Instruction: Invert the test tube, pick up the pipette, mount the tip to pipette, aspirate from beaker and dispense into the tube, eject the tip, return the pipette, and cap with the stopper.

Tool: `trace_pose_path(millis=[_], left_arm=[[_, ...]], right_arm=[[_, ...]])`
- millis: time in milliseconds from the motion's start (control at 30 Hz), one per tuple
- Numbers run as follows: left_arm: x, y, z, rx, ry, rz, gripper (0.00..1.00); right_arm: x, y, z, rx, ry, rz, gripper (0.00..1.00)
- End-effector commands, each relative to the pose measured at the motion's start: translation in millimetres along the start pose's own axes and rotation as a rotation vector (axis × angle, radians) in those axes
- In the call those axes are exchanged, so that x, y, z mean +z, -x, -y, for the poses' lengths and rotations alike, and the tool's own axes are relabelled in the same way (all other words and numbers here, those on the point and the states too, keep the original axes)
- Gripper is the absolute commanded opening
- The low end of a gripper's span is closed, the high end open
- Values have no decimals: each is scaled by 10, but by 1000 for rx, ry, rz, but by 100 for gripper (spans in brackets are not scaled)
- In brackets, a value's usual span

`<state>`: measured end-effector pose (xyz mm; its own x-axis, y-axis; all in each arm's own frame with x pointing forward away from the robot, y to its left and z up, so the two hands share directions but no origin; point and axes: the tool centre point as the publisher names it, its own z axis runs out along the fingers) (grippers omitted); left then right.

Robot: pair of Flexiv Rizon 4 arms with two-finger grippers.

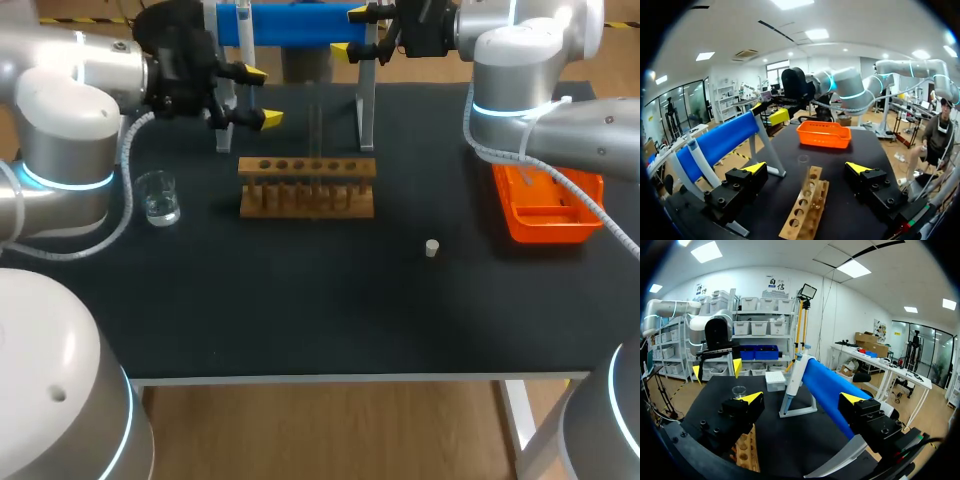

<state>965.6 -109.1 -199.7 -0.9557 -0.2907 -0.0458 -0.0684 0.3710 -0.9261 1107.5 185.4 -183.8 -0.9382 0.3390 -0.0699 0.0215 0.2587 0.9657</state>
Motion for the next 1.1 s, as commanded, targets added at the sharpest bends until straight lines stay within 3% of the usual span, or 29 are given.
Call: trace_pose_path(millis=[33, 633, 1100], left_arm=[[176, 71, -56, 0, 9, -9, 100], [581, 226, -175, 7, 69, -78, 100], [930, 161, -298, 16, 110, -86, 100]], right_arm=[[-9, -2, -2, 0, -1, 0, 100], [-9, -2, -2, 0, -1, 0, 100], [-9, -2, -2, 0, -1, 0, 100]])
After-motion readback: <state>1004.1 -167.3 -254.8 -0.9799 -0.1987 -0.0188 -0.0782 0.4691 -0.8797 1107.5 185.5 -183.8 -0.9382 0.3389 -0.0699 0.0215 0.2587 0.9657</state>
